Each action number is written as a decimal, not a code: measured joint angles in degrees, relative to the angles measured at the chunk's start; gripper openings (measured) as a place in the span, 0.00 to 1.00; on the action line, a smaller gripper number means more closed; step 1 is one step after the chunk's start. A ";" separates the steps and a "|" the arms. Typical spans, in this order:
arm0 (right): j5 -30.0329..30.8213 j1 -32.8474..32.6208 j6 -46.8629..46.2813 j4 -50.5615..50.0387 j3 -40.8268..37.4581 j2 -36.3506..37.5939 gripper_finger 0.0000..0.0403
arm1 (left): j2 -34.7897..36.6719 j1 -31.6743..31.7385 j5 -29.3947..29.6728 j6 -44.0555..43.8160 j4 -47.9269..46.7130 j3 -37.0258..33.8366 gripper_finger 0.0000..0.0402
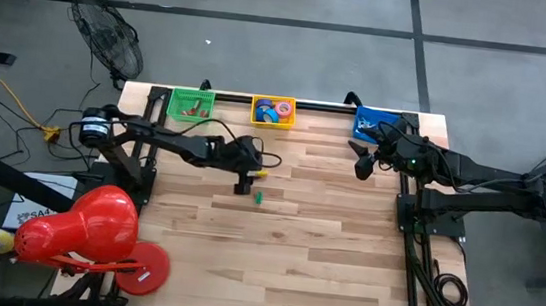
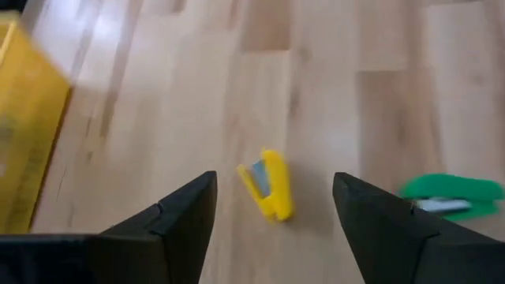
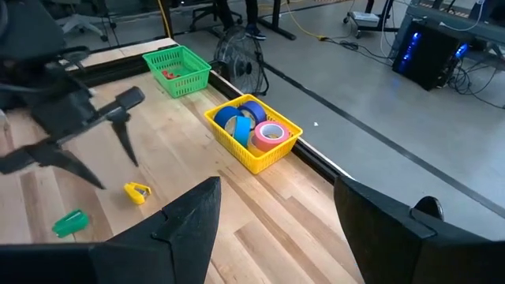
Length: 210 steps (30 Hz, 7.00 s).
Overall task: Pick and place Stapler, Stapler remover, tape
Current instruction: Put the yellow stapler into the green bin, then put the green stapler into the green bin
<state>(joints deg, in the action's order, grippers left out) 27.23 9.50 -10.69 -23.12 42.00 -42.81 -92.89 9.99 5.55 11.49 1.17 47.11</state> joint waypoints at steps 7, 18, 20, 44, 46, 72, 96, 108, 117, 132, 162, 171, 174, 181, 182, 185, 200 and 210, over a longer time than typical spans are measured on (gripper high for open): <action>-0.53 0.00 -2.28 -0.15 0.00 0.00 0.60 | -0.21 0.09 5.28 -4.29 0.37 -0.04 0.62; -0.18 0.00 -2.19 -0.23 0.00 0.00 0.60 | -5.25 0.07 2.03 -7.26 2.72 -0.02 0.62; -0.16 0.00 -2.21 -0.27 -0.02 0.00 0.60 | -5.74 0.09 3.23 -9.26 2.89 -0.04 0.62; 1.34 0.00 -2.34 -1.27 -0.04 0.00 0.60 | -9.98 0.12 0.66 -10.74 7.29 0.08 0.44; 1.37 -0.01 -2.32 -1.28 -0.04 0.00 0.60 | -10.02 0.12 0.19 -11.87 7.27 0.11 0.40; 2.79 0.00 -2.15 -2.97 -0.04 0.00 0.60 | 1.05 12.66 10.90 -17.36 -9.77 -0.17 0.14; 7.34 0.00 -2.26 -2.97 -0.04 0.00 0.60 | 9.10 36.96 16.25 -21.16 -19.45 -0.09 0.15; 7.34 0.00 -2.34 -3.23 -0.04 0.00 0.60 | 8.40 39.15 17.39 -20.95 -22.72 -0.07 0.15; 6.98 0.00 -3.44 -3.23 -0.04 0.01 0.60 | 8.40 39.13 17.80 -20.88 -22.36 -0.07 0.21; 6.79 0.00 -3.44 -3.23 -0.04 0.00 0.60 | 8.38 39.13 17.84 -20.80 -22.66 -0.02 0.32; 3.97 -0.02 -3.26 -3.50 -0.04 0.02 0.60 | 10.97 39.13 -5.20 -0.72 -15.36 0.00 0.31; 3.97 -0.02 -3.39 -3.87 -0.04 0.02 0.60 | 17.86 39.11 -7.05 1.49 -14.56 0.00 0.31; 3.93 0.00 -3.39 -3.85 -0.04 0.00 0.60 | 19.63 38.95 -11.34 3.69 -14.42 0.00 0.31; 3.88 -0.02 -3.24 -3.85 -0.04 0.01 0.60 | 20.42 34.69 -23.19 7.89 -14.01 0.00 0.31; 3.88 0.00 -3.24 -3.85 -0.04 0.00 0.60 | 20.42 33.57 -23.37 7.87 -13.99 0.00 0.31; 3.88 0.00 -3.26 -3.85 -0.04 0.02 0.60 | 20.42 29.80 -22.93 7.57 -13.97 0.00 0.31; -1.30 -0.02 -2.69 -3.85 -0.04 0.00 0.60 | 20.29 9.55 -22.23 7.59 -13.25 -0.02 0.31; -4.63 -0.04 -2.10 -4.68 -0.07 0.02 0.60 | 17.33 -3.26 -10.75 18.23 -9.24 -0.07 0.45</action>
<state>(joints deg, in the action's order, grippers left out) 22.60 9.45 -12.80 -27.79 41.93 -42.79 -75.56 6.73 -5.19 29.72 -8.07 47.04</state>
